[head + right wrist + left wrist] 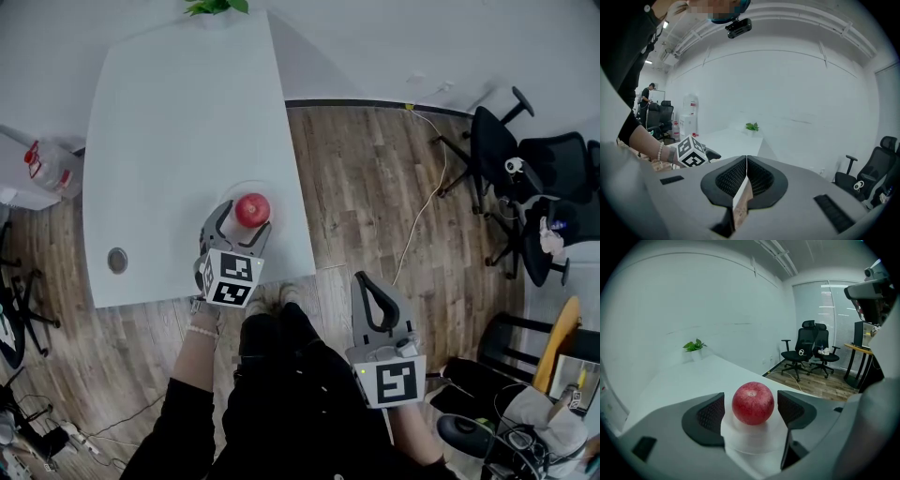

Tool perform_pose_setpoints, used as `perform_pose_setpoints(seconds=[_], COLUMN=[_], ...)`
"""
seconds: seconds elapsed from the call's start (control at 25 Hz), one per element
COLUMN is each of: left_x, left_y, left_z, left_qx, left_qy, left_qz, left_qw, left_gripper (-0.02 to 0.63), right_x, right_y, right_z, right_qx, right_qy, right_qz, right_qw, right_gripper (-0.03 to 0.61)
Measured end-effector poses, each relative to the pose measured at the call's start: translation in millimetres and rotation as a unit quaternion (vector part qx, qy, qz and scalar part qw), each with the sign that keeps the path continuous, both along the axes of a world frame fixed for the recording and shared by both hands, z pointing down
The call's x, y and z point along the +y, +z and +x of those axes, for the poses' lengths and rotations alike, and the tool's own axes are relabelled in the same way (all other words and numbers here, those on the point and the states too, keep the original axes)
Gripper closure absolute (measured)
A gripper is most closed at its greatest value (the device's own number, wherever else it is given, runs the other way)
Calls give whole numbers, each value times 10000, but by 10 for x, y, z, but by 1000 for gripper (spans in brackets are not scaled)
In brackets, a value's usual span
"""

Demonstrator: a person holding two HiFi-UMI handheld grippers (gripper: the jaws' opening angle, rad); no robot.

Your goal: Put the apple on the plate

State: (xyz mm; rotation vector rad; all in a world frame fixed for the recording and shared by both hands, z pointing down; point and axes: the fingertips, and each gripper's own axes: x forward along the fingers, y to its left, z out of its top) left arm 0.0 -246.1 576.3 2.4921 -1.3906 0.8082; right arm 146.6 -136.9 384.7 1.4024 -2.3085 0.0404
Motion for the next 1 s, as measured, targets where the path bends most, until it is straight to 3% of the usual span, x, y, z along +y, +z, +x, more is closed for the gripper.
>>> perform_pose_setpoints(seconds=[0.28,0.52,0.68,1.0], left_x=[72,128,160,299], left_y=[-171,-407,-620,-1002], left_z=[-101,-204,-294,-263], left_qx=[139,130,113,96], left_qy=[-165,-296,-392,-141], left_qz=[74,295,506,773], left_qw=[9997,9990,9979,9969], left_gripper=[265,423,563,594], right_x=[-43,-74,-122,-220], right_y=[1,-21,-57,-173], right_z=[-93,-181,-280,-467], right_qx=[8,-46,-95,-197], right_qy=[-172,-304,-454,-708], right_qz=[5,51,150,301], right_qw=[9999,9995,9988,9968], right_gripper=[537,537,537,537])
